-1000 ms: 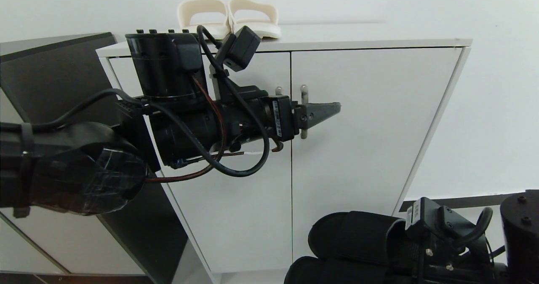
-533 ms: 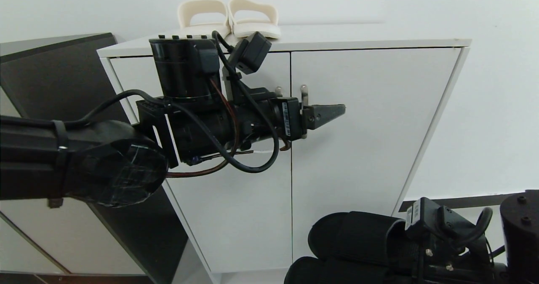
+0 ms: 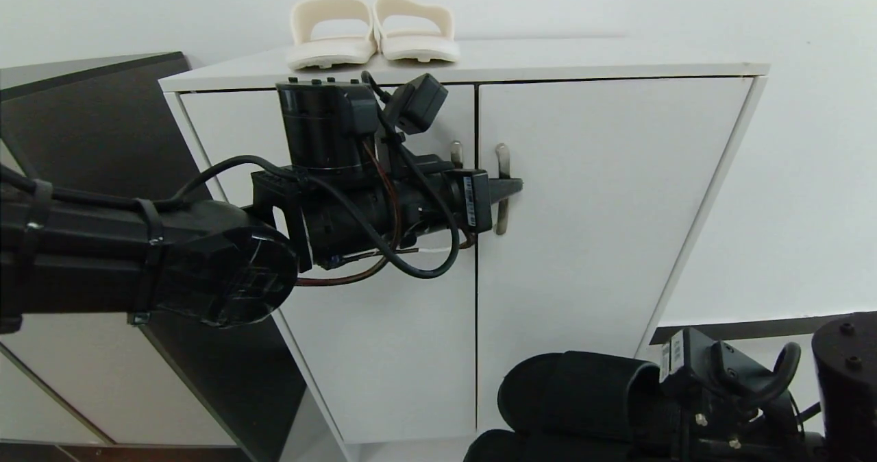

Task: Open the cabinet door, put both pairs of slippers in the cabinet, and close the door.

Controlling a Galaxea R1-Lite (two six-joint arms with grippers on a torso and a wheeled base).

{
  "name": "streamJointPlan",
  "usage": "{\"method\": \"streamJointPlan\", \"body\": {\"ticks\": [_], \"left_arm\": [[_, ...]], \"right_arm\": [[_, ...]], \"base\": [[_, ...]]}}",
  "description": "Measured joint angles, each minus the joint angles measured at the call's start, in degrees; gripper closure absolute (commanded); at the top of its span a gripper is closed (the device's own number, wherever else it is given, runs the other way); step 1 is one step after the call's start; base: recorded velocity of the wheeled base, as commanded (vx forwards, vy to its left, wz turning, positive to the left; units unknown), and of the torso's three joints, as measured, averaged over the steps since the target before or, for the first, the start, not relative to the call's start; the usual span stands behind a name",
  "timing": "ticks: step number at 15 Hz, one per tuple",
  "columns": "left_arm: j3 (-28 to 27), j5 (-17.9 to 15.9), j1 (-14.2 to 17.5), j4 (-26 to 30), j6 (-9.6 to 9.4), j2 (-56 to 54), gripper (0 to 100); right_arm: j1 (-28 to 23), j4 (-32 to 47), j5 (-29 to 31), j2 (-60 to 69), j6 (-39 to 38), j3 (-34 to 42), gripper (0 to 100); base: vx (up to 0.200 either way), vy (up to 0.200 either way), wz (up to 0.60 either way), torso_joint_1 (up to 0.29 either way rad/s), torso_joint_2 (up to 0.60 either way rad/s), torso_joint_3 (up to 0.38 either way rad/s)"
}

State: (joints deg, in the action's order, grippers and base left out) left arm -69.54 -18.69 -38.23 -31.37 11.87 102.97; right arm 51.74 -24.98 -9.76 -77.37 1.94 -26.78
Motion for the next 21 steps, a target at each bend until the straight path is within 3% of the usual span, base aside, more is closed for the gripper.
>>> {"method": "streamJointPlan", "body": {"ticks": [4, 7, 12, 15, 19, 21], "left_arm": [[4.96, -0.06, -3.41, -0.44, 0.05, -3.56, 100], [9.59, -0.05, -5.81, -0.51, 0.00, -7.24, 100], [17.34, 3.54, -8.48, -0.49, -3.64, -14.34, 100], [21.00, 4.19, -8.57, -0.57, -3.85, -18.74, 100], [18.03, 4.08, -5.67, -0.55, -1.32, -18.22, 100], [13.95, 4.08, -3.33, -0.60, 1.58, -15.68, 100]], "right_arm": [[-0.26, -0.01, -6.84, 1.49, 0.46, 2.30, 100], [-0.28, 0.02, -7.75, 2.76, 0.60, 2.91, 100], [-0.26, 0.11, -7.72, 3.15, 0.66, 2.97, 100], [-0.26, 0.33, -7.72, 3.15, 0.68, 3.02, 100], [0.05, 0.65, -7.75, 3.01, 3.06, 3.89, 100], [0.09, 0.60, -7.78, 2.96, 3.15, 4.07, 100]], "base": [[0.000, 0.000, 0.00, 0.000, 0.00, 0.000], [0.000, 0.000, 0.00, 0.000, 0.00, 0.000], [0.000, 0.000, 0.00, 0.000, 0.00, 0.000], [0.000, 0.000, 0.00, 0.000, 0.00, 0.000], [0.000, 0.000, 0.00, 0.000, 0.00, 0.000], [0.000, 0.000, 0.00, 0.000, 0.00, 0.000]]}}
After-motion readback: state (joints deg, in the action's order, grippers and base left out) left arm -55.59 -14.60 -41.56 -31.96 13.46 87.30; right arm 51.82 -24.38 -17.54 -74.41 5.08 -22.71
